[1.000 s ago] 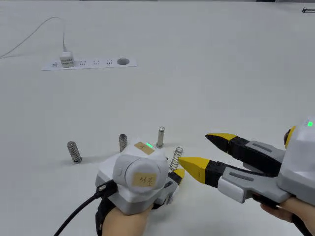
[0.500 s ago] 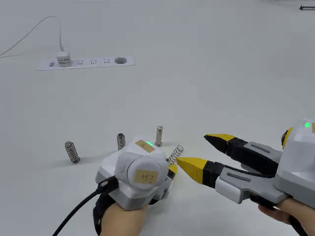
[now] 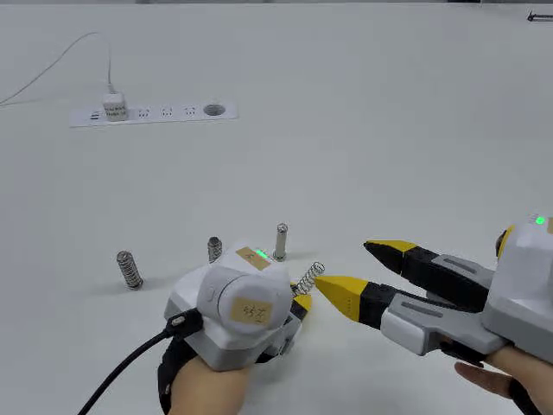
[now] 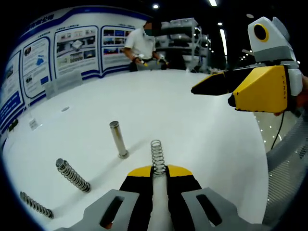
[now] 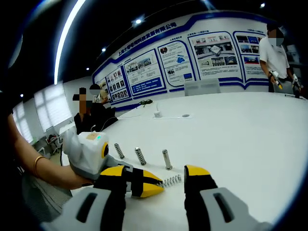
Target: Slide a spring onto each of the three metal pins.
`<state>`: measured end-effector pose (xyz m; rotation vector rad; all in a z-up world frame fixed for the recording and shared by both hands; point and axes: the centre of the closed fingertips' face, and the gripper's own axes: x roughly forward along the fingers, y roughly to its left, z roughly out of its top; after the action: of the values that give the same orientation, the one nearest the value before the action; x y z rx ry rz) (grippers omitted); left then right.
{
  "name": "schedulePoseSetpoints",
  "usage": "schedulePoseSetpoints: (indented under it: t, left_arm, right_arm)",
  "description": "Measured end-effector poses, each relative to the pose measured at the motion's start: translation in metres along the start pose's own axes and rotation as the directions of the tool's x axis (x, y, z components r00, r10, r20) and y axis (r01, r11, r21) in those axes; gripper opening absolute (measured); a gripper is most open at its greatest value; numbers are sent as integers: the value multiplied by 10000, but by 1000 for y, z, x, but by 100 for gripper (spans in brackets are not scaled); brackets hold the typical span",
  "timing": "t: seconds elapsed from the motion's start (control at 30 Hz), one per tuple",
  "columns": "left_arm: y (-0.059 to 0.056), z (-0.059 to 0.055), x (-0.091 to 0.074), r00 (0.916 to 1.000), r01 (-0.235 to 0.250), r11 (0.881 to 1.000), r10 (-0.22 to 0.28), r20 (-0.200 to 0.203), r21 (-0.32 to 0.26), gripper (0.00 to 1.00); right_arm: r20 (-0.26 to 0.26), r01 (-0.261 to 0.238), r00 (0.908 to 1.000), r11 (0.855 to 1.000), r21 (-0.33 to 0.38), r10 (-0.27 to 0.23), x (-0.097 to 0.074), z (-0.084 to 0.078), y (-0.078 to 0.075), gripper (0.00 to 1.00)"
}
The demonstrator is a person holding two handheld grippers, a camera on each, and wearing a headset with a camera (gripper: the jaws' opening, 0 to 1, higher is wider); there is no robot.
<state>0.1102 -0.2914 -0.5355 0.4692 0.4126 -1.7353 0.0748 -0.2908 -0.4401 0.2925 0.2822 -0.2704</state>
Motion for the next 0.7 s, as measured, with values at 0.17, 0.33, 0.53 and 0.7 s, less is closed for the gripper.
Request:
schedulePoseSetpoints:
  t: [0.17,0.33,0.53,0.7]
  left_arm:
    - [-1,9,-9,9988,220,9992,-206,439,-327,9]
    - [-3,22,-21,9922,602,9927,-480,1147,-1048,9]
    - [-5,30,-35,9849,890,9882,-687,1589,-1244,9]
    - [-9,40,-46,9734,1241,9845,-966,2078,-1239,9]
  right_arm:
    - [-7,43,10000,9995,304,-43,0,0,-1,47]
    - [-4,59,10000,9970,777,-59,2,1,-4,46]
    - [9,-43,10000,9916,1296,42,6,5,-5,44]
    - [3,-206,9998,9842,1758,209,9,5,-2,41]
